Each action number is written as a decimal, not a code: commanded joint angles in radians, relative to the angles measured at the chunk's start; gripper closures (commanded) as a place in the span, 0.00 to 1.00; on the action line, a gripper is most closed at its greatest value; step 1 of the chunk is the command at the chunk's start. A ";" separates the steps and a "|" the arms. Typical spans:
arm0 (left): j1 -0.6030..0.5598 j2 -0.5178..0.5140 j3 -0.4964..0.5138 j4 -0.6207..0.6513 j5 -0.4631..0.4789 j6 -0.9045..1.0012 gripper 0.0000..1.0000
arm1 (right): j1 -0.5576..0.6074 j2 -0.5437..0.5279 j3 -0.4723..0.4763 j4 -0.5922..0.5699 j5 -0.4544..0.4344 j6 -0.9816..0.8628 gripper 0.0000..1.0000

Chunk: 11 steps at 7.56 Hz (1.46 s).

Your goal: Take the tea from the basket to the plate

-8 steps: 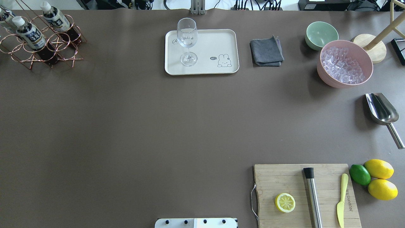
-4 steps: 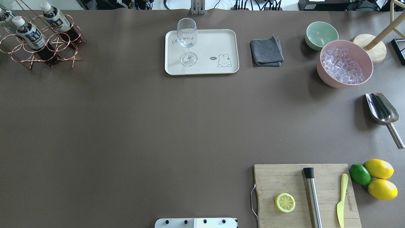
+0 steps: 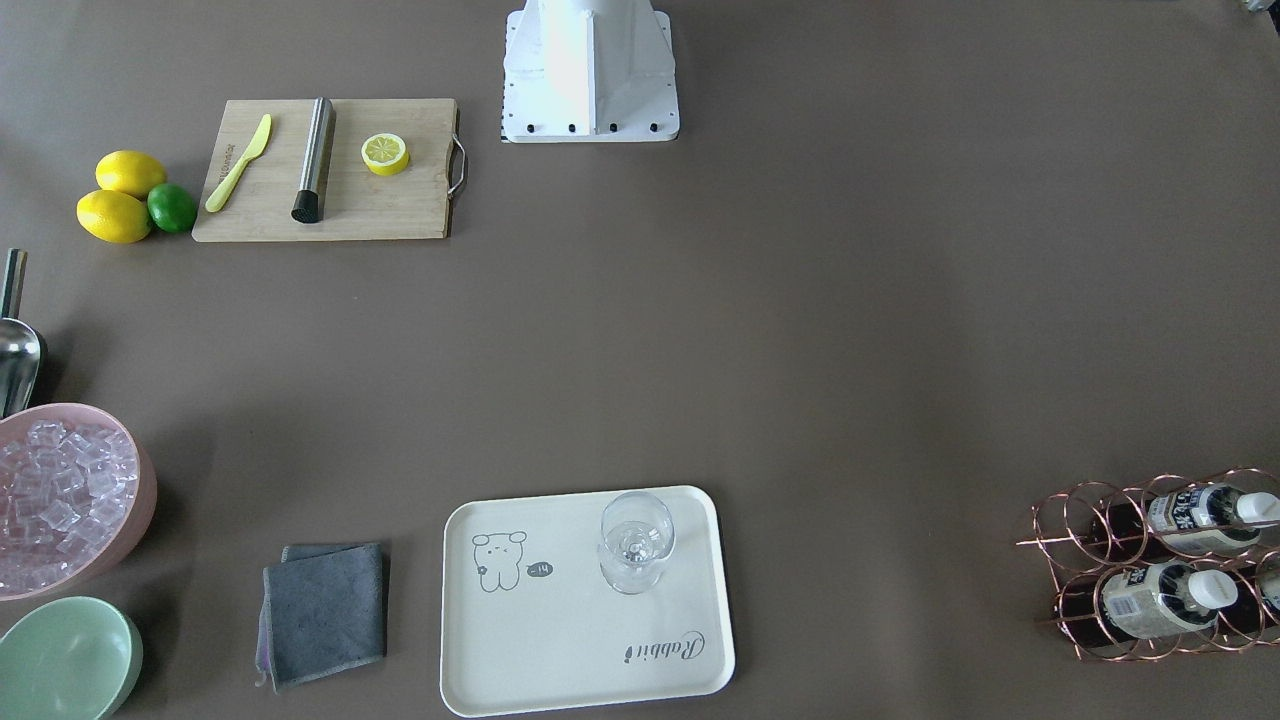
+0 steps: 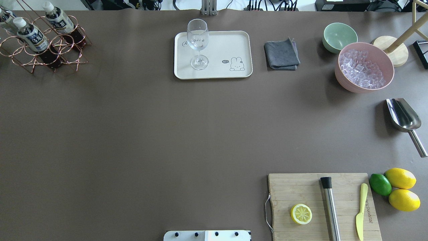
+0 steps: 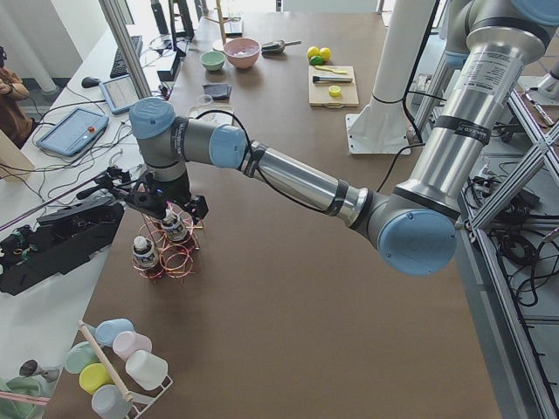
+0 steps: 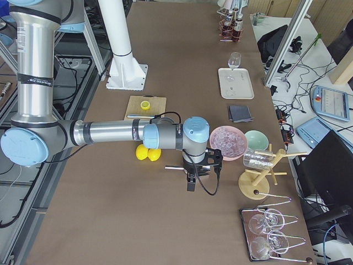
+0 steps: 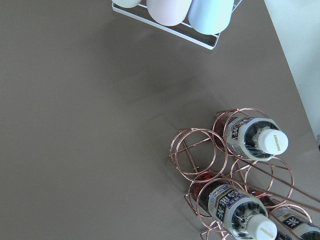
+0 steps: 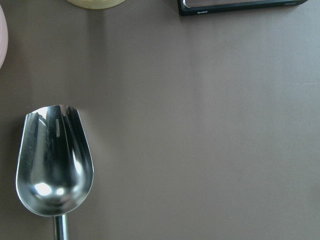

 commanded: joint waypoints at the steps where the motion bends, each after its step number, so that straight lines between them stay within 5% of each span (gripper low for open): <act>1: 0.006 -0.033 0.108 -0.067 0.001 -0.007 0.02 | 0.000 0.001 -0.008 0.000 -0.002 0.002 0.00; 3: 0.011 -0.055 0.161 -0.158 0.001 -0.017 0.02 | 0.000 0.001 -0.006 0.000 -0.010 0.000 0.00; 5: -0.009 -0.156 0.175 -0.008 0.001 -0.042 0.02 | 0.000 0.004 -0.006 0.000 -0.010 0.002 0.00; 8: -0.011 -0.206 0.228 -0.018 0.003 -0.050 0.02 | 0.000 0.004 -0.006 0.000 -0.009 0.003 0.00; 11: -0.006 -0.260 0.374 -0.142 0.052 -0.154 0.02 | 0.000 0.013 -0.006 0.005 -0.004 0.006 0.00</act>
